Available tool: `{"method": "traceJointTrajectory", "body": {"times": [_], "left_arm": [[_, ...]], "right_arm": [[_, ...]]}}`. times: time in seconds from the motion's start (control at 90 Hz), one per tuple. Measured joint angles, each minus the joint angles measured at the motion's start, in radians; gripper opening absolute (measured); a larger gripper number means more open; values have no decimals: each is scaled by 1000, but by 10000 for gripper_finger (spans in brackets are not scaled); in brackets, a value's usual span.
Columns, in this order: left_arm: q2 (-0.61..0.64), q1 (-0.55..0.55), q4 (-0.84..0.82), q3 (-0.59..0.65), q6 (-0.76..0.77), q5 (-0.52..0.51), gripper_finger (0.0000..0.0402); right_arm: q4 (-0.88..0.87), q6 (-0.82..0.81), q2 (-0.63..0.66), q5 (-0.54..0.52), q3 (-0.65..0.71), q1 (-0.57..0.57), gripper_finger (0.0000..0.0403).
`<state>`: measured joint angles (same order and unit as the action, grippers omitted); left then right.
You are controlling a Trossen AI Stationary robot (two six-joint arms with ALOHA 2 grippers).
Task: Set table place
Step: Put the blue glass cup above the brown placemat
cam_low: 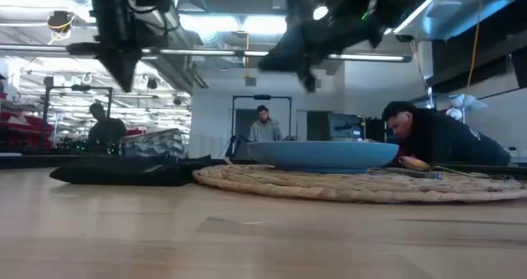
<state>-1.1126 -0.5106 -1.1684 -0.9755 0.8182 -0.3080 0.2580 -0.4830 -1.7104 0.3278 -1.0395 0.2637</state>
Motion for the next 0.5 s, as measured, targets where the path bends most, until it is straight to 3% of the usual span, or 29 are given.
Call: {"method": "traceJointTrajectory", "body": {"times": [0.311,0.5], "left_arm": [[-1,-40,8,141,22,-55,0],[-2,-98,154,268,17,-55,0]], "right_arm": [[47,15,-287,16,-315,-8,73],[-31,46,-363,13,-450,-5,74]]}}
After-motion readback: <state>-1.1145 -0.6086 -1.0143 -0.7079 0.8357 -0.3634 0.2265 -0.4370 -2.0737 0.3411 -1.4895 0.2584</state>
